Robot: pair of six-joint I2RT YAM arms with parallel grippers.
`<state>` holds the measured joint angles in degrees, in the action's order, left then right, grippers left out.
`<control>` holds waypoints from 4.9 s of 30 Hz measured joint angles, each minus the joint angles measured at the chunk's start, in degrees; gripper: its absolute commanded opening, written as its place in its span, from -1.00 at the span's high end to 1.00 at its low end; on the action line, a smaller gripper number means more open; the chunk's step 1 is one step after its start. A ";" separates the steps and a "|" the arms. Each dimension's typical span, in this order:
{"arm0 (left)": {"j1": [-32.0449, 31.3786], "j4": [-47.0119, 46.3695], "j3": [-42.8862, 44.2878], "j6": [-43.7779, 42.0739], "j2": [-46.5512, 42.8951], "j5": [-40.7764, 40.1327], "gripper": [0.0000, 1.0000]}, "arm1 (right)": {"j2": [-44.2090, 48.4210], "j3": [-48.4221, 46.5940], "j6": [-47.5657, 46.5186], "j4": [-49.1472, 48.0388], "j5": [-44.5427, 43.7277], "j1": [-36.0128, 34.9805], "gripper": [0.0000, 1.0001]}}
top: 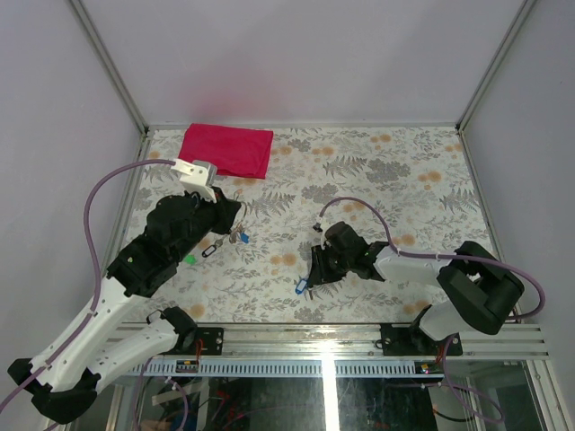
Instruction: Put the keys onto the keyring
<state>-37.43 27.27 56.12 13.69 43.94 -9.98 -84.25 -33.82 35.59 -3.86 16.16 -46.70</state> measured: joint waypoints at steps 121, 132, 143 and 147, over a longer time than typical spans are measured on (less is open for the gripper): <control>-0.02 -9.92 -2.56 -0.63 4.33 20.72 1.00 | 39.69 -1.86 -46.07 -8.76 1.07 0.33 1.00; -1.77 -14.40 -1.42 -3.26 6.54 25.46 1.00 | 34.77 -8.04 -54.36 -10.93 5.53 0.33 1.00; -15.02 -12.50 1.62 -9.64 6.60 11.96 1.00 | 32.15 -9.11 -64.37 -12.85 5.14 -5.11 1.00; -15.74 -11.43 2.03 -10.71 6.60 9.70 1.00 | 31.87 -9.51 -66.79 -13.46 3.89 -7.13 1.00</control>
<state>-53.17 15.84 58.15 2.98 50.54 -0.27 -52.38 -43.33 -31.20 -17.32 20.05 -53.82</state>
